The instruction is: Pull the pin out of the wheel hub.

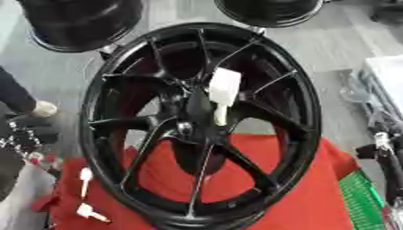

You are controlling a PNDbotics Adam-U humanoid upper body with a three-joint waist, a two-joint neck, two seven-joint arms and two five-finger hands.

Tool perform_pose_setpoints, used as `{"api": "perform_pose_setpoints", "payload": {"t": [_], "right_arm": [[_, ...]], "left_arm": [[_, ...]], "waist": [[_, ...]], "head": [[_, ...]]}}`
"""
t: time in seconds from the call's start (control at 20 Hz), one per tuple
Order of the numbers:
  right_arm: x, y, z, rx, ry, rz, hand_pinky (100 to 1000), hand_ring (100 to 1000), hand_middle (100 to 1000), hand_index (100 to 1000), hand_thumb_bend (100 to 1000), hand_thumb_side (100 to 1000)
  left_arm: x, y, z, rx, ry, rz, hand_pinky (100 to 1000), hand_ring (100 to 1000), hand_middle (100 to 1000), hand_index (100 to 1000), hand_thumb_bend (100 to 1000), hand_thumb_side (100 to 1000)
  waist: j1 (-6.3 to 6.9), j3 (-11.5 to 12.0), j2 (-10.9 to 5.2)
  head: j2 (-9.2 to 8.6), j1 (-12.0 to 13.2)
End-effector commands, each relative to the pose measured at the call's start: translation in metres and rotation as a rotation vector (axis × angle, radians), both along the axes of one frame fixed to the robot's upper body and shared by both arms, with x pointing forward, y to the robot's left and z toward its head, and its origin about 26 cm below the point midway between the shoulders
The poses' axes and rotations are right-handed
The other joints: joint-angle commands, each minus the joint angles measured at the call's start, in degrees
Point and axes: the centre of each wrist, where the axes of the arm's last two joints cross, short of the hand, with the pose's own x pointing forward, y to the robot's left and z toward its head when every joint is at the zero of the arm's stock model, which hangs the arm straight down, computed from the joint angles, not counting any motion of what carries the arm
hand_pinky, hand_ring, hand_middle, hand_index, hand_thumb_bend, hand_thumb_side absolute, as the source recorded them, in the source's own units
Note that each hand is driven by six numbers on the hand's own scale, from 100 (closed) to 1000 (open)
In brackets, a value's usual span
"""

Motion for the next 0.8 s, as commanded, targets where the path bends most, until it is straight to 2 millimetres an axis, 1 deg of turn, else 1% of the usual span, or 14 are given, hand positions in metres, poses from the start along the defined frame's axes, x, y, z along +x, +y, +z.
{"api": "perform_pose_setpoints", "payload": {"t": [0.05,0.3,0.4,0.45,0.5,0.55,0.7,0.8], "right_arm": [[0.001,-0.004,0.008,-0.024,-0.023,0.002,500,498,766,833,100,759],[0.001,-0.004,0.010,-0.015,-0.032,-0.004,502,500,767,832,100,756],[0.001,-0.007,0.015,-0.020,-0.051,-0.014,503,501,769,834,100,683],[0.000,-0.009,0.020,-0.036,-0.063,-0.013,503,502,770,835,100,626],[-0.002,-0.014,0.028,-0.073,-0.084,-0.004,508,507,774,843,100,496],[-0.007,-0.022,0.041,-0.136,-0.117,0.011,509,508,774,845,100,468],[-0.025,-0.043,0.085,-0.311,-0.214,0.040,519,511,776,850,100,455],[-0.037,-0.056,0.118,-0.459,-0.281,0.071,533,517,779,857,100,452]], "left_arm": [[0.000,0.002,0.008,0.017,-0.022,-0.005,744,682,681,768,175,981],[0.000,0.002,0.008,0.015,-0.021,-0.008,743,683,681,767,176,981],[-0.001,0.002,0.007,0.013,-0.016,-0.007,743,683,681,767,176,981],[-0.001,0.002,0.007,0.013,-0.016,-0.007,743,683,681,767,175,980],[-0.001,0.002,0.008,0.016,-0.017,-0.007,743,683,681,767,175,979],[-0.001,0.003,0.008,0.019,-0.018,-0.006,743,683,681,767,176,979],[-0.001,0.005,0.010,0.026,-0.012,-0.002,743,683,681,766,178,983],[-0.001,0.006,0.010,0.035,-0.006,0.000,743,684,681,766,178,984]], "waist": [[-0.19,0.08,-0.92],[-0.13,-0.02,-1.09],[-0.08,0.08,-1.23],[-0.08,0.09,-1.28],[-0.19,0.08,-1.34],[-0.44,0.06,-1.42],[-1.23,0.17,-1.45],[-1.84,0.35,-1.44]], "head": [[-0.66,0.14],[-0.54,-0.05],[-0.48,0.00],[-0.47,0.06],[-0.35,0.17],[-0.20,0.22],[-0.16,-0.20],[-0.20,-0.29]]}}
